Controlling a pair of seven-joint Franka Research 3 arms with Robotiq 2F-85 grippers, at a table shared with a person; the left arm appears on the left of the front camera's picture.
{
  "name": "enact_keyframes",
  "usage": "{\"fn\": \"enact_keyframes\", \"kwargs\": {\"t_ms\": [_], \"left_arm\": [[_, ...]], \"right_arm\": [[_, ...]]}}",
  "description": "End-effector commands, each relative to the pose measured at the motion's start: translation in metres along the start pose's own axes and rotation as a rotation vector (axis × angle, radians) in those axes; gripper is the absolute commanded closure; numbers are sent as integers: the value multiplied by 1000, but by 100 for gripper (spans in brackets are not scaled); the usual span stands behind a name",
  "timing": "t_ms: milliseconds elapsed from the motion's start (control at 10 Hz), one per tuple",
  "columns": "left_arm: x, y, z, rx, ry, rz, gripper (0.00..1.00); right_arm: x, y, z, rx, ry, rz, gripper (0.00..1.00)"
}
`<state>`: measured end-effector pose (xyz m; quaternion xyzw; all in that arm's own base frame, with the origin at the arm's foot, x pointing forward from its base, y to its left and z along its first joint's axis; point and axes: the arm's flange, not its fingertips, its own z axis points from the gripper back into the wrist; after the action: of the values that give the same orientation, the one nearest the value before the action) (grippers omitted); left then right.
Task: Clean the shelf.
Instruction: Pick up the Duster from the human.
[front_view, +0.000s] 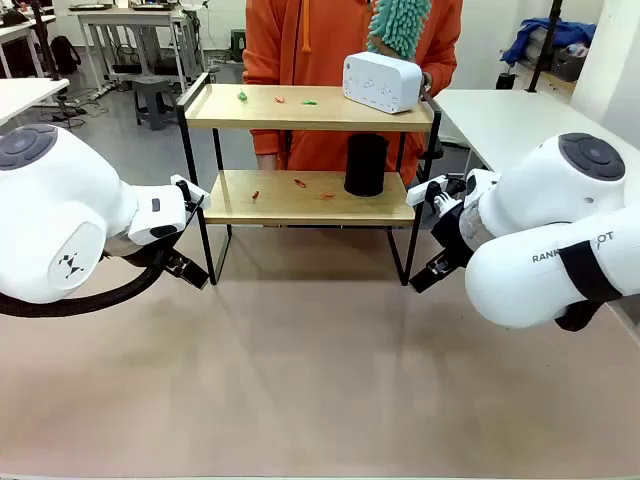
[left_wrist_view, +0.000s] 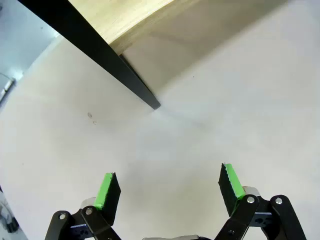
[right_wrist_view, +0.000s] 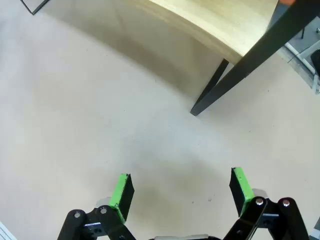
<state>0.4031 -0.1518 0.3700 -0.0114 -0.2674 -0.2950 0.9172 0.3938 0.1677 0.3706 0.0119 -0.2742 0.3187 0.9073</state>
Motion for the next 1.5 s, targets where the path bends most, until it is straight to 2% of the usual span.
{"fn": "enact_keyframes", "kwargs": {"t_ms": [0, 1200, 1300, 1400], "left_arm": [[0, 0, 0, 0, 0, 0, 0], [0, 0, 0, 0, 0, 0, 0], [0, 0, 0, 0, 0, 0, 0], [-8, 7, 25, -165, 114, 5, 0]], "right_arm": [[0, 0, 0, 0, 0, 0, 0], [0, 0, 0, 0, 0, 1, 0], [1, -4, 10, 68, 68, 8, 0], [-4, -18, 30, 121, 194, -86, 0]]}}
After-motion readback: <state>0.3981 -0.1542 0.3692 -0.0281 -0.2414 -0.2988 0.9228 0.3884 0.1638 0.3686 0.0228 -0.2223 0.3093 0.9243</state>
